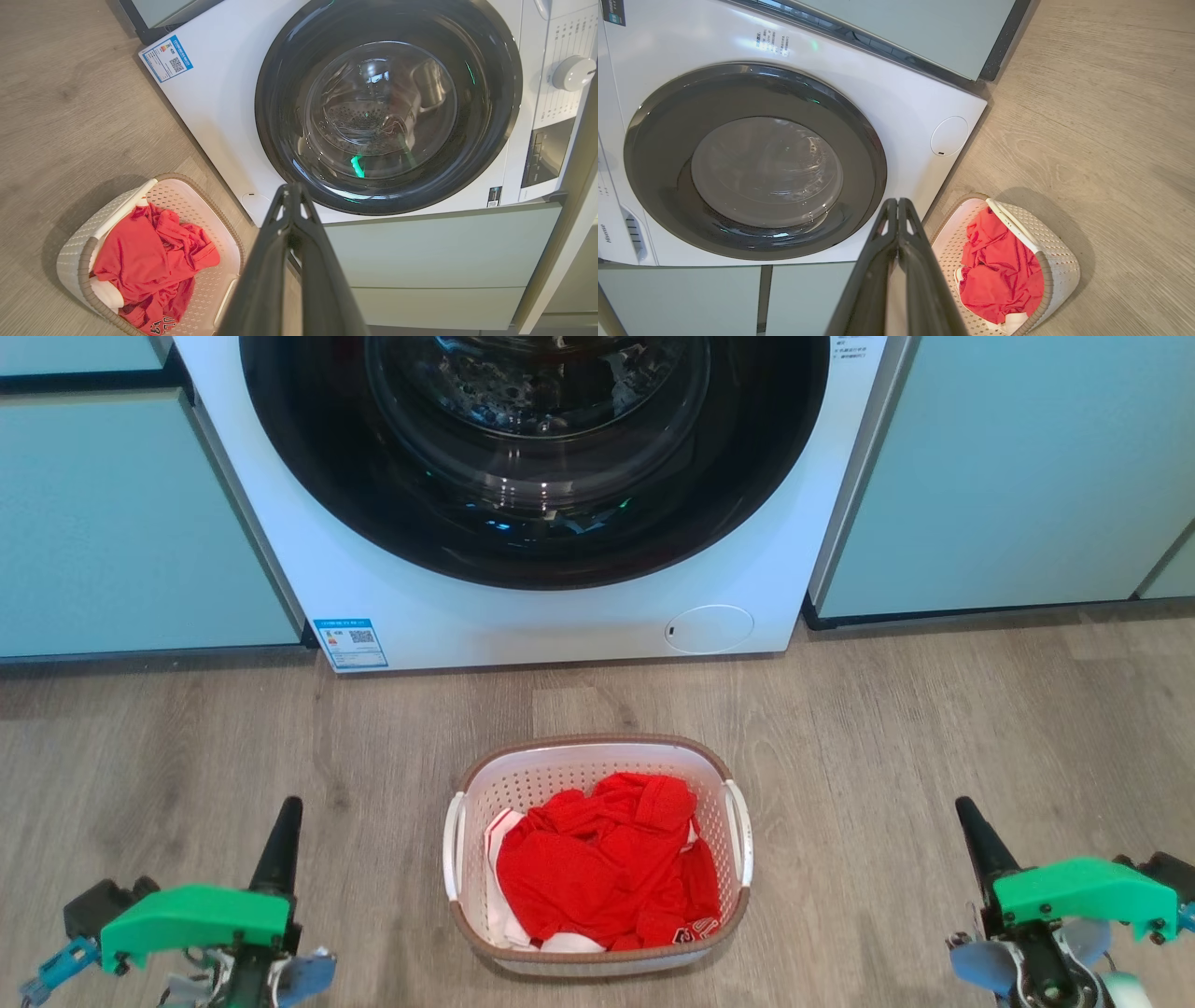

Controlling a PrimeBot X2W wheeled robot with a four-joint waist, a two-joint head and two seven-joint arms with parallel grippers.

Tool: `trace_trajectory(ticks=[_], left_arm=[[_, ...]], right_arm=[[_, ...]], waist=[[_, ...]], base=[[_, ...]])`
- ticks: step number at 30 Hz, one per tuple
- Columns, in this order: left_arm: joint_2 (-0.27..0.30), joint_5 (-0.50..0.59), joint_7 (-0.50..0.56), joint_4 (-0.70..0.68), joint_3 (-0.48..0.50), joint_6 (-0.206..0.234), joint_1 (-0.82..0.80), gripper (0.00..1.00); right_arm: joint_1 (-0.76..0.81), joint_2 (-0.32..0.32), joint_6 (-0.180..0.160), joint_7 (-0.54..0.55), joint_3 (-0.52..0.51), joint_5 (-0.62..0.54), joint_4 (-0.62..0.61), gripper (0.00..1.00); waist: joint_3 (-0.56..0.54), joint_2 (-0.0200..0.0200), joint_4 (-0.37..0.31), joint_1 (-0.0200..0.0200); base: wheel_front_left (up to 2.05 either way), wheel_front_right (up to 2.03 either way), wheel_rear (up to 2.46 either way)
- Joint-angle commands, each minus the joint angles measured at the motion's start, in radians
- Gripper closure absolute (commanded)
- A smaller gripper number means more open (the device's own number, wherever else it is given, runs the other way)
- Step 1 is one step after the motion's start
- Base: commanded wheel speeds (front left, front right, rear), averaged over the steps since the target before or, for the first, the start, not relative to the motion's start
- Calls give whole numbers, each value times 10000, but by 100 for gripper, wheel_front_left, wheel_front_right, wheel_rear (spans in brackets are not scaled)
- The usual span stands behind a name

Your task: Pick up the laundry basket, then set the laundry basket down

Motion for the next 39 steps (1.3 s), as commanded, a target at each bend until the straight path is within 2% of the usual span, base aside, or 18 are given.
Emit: trace_trajectory(ticks=[1,27,39], left_arm=[[51,-305,77,-274,343,-105,-625,100],[14,-3351,852,-175,927,-504,-1147,100],[-4,-3344,877,-174,956,-506,-1152,100]], right_arm=[[-572,-154,13,85,79,303,-387,100],[-818,-138,16,854,-447,3219,-498,100],[-823,-106,16,893,-494,3196,-495,100]], waist=[[2,0,-3,0],[28,0,-71,0],[28,0,-71,0]], base=[[0,0,0],[0,0,0],[0,0,0]])
